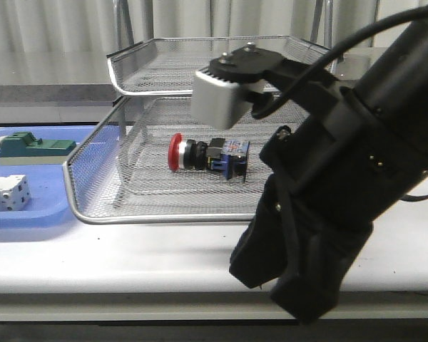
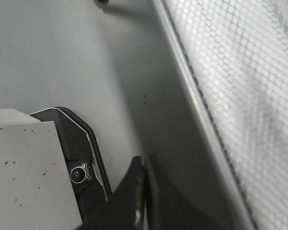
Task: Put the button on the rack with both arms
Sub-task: 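Push the middle tier back into the rack with the right gripper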
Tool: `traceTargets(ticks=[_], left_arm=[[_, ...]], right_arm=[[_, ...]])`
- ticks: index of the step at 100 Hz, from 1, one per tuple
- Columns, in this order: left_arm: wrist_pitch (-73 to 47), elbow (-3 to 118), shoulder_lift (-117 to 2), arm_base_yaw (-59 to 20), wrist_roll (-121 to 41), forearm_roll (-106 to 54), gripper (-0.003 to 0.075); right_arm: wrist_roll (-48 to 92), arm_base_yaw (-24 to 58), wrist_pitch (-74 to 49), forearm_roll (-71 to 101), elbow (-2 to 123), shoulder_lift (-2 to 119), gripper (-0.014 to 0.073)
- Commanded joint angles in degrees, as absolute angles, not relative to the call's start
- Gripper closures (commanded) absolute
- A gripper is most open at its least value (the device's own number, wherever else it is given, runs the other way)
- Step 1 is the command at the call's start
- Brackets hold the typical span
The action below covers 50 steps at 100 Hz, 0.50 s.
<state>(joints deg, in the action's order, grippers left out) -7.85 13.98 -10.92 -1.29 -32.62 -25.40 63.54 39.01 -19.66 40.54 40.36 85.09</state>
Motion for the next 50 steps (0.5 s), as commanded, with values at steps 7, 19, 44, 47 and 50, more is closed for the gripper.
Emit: traceTargets(ticks=[7, 19, 44, 47, 50], left_arm=[[-3.56, 15.58, -11.45, -1.18, -32.28, -26.19, 0.0740], [-3.56, 15.58, -11.45, -1.18, -32.28, -26.19, 0.0740], [-3.56, 15.58, -11.45, -1.18, -32.28, -26.19, 0.0740], [-3.56, 15.58, -11.45, -1.18, -32.28, -26.19, 0.0740], [-3.56, 15.58, -11.45, -1.18, -32.28, -26.19, 0.0740]], right_arm=[[64.12, 39.22, -16.62, 38.41, 44.56, 86.22, 0.0658], [64.12, 39.11, -16.51, 37.02, 47.56, 88.64, 0.0658], [64.12, 36.92, -15.36, 34.05, 54.66, 93.92, 0.0664], [64.12, 36.30, -15.42, 33.56, 55.54, 94.64, 0.0664], [64.12, 35.45, -15.42, 33.17, 56.65, 95.50, 0.0664]])
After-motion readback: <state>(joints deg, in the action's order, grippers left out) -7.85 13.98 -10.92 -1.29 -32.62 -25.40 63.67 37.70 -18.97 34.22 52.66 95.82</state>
